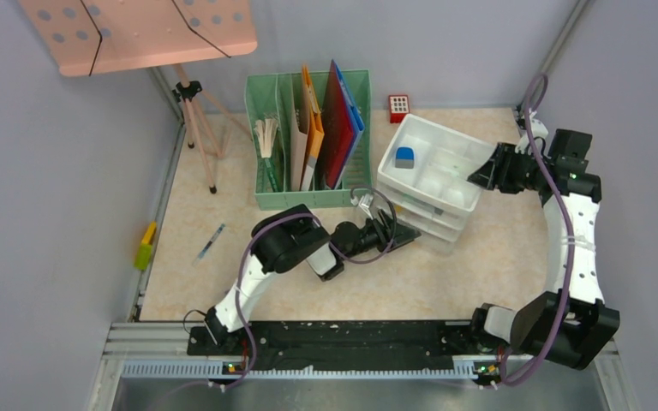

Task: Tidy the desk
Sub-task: Open the drawer in the storage box.

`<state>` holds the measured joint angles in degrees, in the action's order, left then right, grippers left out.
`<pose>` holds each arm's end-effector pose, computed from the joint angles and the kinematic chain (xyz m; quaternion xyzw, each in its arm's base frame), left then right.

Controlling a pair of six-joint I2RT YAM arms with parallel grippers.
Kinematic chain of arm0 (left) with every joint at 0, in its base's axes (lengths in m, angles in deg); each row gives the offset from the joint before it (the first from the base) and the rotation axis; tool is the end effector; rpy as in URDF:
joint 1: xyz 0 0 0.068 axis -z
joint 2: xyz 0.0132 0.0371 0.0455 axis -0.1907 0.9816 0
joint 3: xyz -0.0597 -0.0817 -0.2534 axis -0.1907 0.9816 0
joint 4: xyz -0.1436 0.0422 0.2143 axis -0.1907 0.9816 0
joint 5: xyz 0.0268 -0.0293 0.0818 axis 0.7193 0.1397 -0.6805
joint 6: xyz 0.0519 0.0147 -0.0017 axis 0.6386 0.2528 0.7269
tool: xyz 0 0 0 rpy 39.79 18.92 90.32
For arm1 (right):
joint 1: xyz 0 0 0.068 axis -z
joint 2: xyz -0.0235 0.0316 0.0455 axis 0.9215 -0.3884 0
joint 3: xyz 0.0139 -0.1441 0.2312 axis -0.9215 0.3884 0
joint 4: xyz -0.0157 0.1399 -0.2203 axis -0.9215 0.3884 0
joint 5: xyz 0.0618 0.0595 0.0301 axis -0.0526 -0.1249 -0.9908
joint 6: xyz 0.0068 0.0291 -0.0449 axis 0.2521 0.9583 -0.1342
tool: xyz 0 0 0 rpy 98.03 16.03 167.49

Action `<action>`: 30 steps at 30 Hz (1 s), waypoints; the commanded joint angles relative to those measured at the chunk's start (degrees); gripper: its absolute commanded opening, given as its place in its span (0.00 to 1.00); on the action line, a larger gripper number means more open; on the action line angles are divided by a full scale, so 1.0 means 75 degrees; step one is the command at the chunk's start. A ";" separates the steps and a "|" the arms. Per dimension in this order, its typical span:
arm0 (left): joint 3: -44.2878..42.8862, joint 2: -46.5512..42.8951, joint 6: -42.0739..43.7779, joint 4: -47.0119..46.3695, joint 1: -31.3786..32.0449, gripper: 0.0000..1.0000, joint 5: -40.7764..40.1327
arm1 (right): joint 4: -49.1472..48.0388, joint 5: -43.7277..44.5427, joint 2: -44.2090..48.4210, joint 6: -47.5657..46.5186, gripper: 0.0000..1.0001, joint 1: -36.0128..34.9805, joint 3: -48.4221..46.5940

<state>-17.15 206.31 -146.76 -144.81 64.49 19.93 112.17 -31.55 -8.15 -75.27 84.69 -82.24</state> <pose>0.2345 -0.3299 0.0802 -0.0626 0.6874 -0.6857 0.2310 0.2384 -0.0514 0.3453 -0.0123 0.8811 0.2474 0.4028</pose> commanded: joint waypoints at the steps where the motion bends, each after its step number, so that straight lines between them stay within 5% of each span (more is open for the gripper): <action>1: 0.0260 -0.0804 0.0382 -0.0938 0.0160 0.68 0.0288 | 0.0347 0.0369 -0.0363 -0.0422 0.47 -0.0008 -0.0035; 22: 0.1007 -0.2013 0.1465 0.0233 0.0711 0.72 0.0626 | 0.0116 0.0404 -0.0746 -0.0368 0.47 -0.0010 -0.0350; 30: 0.0939 -0.3323 0.3783 0.2566 0.0180 0.85 0.1802 | 0.0037 0.0526 -0.0837 -0.0455 0.47 -0.0007 -0.0446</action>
<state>-8.69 189.24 -130.17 -133.73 68.44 27.93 112.58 -32.27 -11.89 -75.66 84.69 -84.86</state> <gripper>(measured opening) 0.819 0.472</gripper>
